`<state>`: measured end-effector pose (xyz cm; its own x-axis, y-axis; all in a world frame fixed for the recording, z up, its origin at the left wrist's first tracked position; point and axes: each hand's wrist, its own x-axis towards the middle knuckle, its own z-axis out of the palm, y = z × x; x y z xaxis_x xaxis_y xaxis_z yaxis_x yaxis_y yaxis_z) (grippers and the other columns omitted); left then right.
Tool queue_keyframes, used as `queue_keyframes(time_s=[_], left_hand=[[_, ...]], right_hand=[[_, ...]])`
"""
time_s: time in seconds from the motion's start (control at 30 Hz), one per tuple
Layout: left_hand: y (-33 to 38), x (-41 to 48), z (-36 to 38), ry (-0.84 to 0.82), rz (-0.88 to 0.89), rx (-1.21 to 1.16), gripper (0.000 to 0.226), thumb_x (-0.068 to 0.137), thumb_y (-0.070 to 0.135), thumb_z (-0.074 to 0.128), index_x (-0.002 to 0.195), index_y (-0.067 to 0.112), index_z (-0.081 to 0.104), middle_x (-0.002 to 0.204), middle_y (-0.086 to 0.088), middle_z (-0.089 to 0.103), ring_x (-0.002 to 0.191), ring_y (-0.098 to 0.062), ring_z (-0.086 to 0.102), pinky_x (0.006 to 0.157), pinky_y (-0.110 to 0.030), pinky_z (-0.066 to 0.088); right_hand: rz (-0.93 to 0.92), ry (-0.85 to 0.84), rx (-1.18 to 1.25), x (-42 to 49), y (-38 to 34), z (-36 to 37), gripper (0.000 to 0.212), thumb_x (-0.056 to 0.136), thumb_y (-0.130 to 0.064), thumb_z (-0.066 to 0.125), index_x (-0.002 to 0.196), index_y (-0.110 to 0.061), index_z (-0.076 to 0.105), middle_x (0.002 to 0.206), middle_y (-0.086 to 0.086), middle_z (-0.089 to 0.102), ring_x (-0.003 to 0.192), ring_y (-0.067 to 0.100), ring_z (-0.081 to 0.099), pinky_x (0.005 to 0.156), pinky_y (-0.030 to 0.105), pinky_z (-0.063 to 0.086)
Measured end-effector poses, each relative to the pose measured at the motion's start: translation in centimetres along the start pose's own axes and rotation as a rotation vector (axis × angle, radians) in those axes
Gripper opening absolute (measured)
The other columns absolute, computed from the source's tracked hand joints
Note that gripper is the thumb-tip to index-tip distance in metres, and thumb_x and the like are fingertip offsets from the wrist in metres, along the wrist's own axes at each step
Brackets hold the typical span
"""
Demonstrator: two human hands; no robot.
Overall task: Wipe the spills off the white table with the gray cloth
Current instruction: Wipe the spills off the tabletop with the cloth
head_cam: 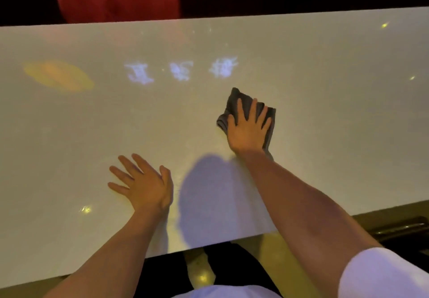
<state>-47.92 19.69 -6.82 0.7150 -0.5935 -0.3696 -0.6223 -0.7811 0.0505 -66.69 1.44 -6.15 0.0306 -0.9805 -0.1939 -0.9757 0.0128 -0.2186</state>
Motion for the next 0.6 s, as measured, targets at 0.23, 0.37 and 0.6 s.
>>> queue_keyframes(time_s=[0.23,0.37,0.6], left_hand=[[0.5,0.2,0.0,0.011,-0.069,0.092,0.095,0.078,0.067,-0.010,0.156,0.013,-0.006,0.166,-0.016,-0.011,0.150,-0.045,-0.009,0.118,-0.063,-0.001],[0.3,-0.1,-0.1,0.014,-0.026,0.052,0.093,0.080,0.068,-0.005,0.156,0.013,-0.007,0.166,-0.016,-0.011,0.150,-0.045,-0.011,0.117,-0.063,-0.003],[1.3,-0.3,-1.3,-0.040,-0.055,0.082,0.084,0.093,0.060,0.022,0.156,0.008,0.000,0.166,-0.020,-0.006,0.149,-0.049,-0.005,0.116,-0.066,0.004]], right_hand=[[-0.812,-0.097,-0.157,-1.9,-3.9,1.3,0.059,0.097,-0.055,0.030,0.154,-0.047,0.015,0.168,0.002,0.011,0.153,0.035,0.003,0.122,0.054,0.000],[-0.319,0.068,-0.107,3.4,2.6,-1.3,0.058,0.101,-0.053,0.027,0.156,-0.040,0.016,0.168,0.004,0.011,0.152,0.036,0.008,0.123,0.055,0.004],[-0.202,-0.025,0.001,-5.8,-4.6,1.5,0.065,0.097,-0.051,0.034,0.157,-0.029,0.024,0.165,0.015,0.014,0.150,0.047,0.010,0.120,0.060,0.008]])
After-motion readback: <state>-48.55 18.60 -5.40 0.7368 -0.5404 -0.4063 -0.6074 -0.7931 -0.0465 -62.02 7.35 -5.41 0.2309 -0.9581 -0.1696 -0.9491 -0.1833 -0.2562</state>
